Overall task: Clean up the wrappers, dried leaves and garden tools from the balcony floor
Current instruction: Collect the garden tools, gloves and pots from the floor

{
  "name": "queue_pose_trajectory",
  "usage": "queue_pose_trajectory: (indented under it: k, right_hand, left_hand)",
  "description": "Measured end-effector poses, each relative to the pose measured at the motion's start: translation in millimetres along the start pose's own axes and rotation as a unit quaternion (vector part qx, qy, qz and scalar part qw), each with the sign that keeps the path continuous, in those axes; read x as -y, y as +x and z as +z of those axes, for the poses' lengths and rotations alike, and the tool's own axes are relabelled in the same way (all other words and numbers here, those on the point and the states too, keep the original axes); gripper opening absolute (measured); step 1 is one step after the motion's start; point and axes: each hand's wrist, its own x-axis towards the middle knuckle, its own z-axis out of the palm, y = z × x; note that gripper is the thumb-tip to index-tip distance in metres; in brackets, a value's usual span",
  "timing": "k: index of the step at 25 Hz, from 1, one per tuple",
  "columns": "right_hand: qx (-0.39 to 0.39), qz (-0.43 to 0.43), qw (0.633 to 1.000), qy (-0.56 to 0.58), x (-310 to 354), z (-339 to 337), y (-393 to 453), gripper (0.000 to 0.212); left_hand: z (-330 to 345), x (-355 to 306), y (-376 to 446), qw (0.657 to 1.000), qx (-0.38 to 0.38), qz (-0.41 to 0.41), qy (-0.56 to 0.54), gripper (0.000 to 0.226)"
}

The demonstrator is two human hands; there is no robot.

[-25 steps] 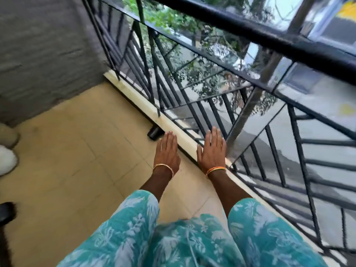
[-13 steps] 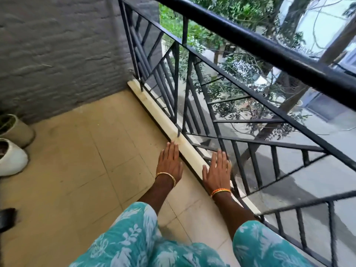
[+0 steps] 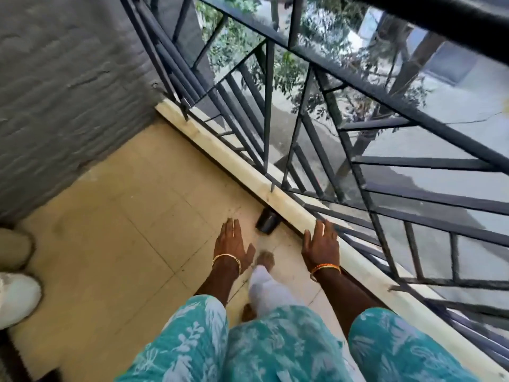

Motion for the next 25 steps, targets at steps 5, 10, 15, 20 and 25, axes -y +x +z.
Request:
queue_pose_trajectory:
  k: [5, 10, 15, 20, 25]
  right_hand:
    - [0.087, 0.046, 0.995, 0.014, 22, 61, 82, 0.03]
    - [0.138, 0.118, 0.982, 0.059, 29, 161, 173, 0.029]
    - [0.14, 0.195, 0.963, 0.125, -10, 311, 257, 0.03]
    - [0.105, 0.342, 0.91, 0.208, -60, 429, 311, 0.037]
    - [0.041, 0.449, 0.845, 0.286, -81, 475, 327, 0.025]
  left_hand:
    - [9, 21, 95, 0.989, 0.088, -0.069, -0.098, 0.069]
    - [65, 53, 232, 0.962, 0.189, -0.135, -0.142, 0.052]
    - [187, 68, 370, 0.929, 0.28, -0.141, -0.198, 0.042]
    - [294, 62, 470, 0.883, 0.318, -0.175, -0.296, 0.049]
    - [359, 60, 501, 0.845, 0.345, -0.218, -0.346, 0.057]
